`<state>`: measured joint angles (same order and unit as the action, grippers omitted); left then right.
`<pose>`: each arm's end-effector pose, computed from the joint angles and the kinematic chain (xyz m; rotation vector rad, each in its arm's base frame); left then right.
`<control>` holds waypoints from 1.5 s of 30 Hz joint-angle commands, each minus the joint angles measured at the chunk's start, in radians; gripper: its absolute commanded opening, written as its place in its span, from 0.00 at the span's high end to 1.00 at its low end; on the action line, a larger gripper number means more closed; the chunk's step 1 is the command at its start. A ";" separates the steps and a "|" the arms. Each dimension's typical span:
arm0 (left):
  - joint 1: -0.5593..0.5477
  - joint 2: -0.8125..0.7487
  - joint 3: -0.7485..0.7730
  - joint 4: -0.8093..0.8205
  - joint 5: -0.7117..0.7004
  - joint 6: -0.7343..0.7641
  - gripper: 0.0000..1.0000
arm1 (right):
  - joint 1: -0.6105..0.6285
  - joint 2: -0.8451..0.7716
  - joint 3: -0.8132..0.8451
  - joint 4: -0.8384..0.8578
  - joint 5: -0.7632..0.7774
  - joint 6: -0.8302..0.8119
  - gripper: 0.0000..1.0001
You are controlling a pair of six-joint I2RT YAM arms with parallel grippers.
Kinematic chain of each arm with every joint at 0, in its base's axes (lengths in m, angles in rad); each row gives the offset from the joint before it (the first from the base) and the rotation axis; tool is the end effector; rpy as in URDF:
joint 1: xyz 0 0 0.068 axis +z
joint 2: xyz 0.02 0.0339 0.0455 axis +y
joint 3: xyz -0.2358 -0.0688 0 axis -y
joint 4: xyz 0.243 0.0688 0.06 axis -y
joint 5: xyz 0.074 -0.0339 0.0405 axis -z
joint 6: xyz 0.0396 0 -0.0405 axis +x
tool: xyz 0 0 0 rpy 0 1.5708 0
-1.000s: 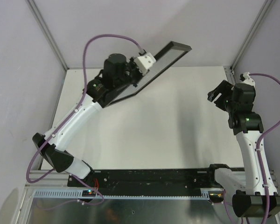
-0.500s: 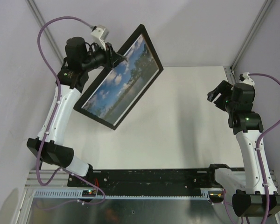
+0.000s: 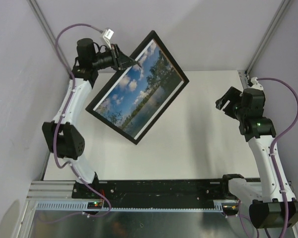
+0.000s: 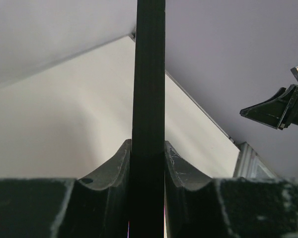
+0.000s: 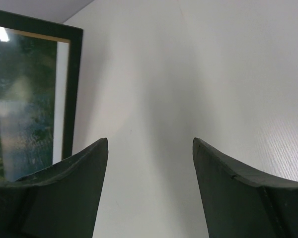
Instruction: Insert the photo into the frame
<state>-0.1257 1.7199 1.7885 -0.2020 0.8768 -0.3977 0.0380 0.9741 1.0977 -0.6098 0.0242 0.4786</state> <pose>0.3849 -0.0793 0.4100 0.4476 1.7297 -1.1227 0.2216 0.0075 0.3450 0.4670 2.0165 0.2944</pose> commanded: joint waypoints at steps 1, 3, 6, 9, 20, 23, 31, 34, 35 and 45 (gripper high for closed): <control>0.006 0.079 0.052 0.146 0.163 -0.166 1.00 | 0.010 0.007 -0.023 0.040 -0.011 0.014 0.27; 0.006 0.125 0.053 0.150 0.194 -0.177 1.00 | 0.013 0.010 -0.035 0.046 -0.010 0.013 0.27; 0.006 0.192 0.062 0.153 0.246 -0.185 1.00 | 0.015 0.018 -0.053 0.058 -0.012 0.013 0.27; 0.006 0.262 0.071 0.155 0.284 -0.187 1.00 | 0.022 0.032 -0.068 0.075 -0.012 0.016 0.27; 0.002 0.496 0.078 0.181 0.348 -0.177 1.00 | 0.055 0.078 -0.145 0.152 -0.044 0.023 0.28; 0.002 0.553 0.085 0.185 0.358 -0.182 1.00 | 0.068 0.090 -0.156 0.164 -0.042 0.022 0.28; 0.001 0.627 0.052 0.196 0.341 -0.180 0.76 | 0.091 0.107 -0.176 0.183 -0.036 0.020 0.28; 0.000 0.640 0.032 0.196 0.323 -0.173 0.61 | 0.100 0.109 -0.185 0.187 -0.028 0.021 0.27; 0.001 0.644 0.027 0.196 0.317 -0.171 0.55 | 0.104 0.109 -0.187 0.188 -0.027 0.021 0.27; 0.005 0.630 -0.011 0.196 0.182 -0.131 0.24 | 0.113 0.112 -0.208 0.190 -0.024 0.010 0.27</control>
<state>-0.1249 2.3920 1.7790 -0.0616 1.1023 -0.5652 0.1432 1.0843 0.8955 -0.4507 -0.0090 0.4892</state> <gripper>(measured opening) 0.734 0.730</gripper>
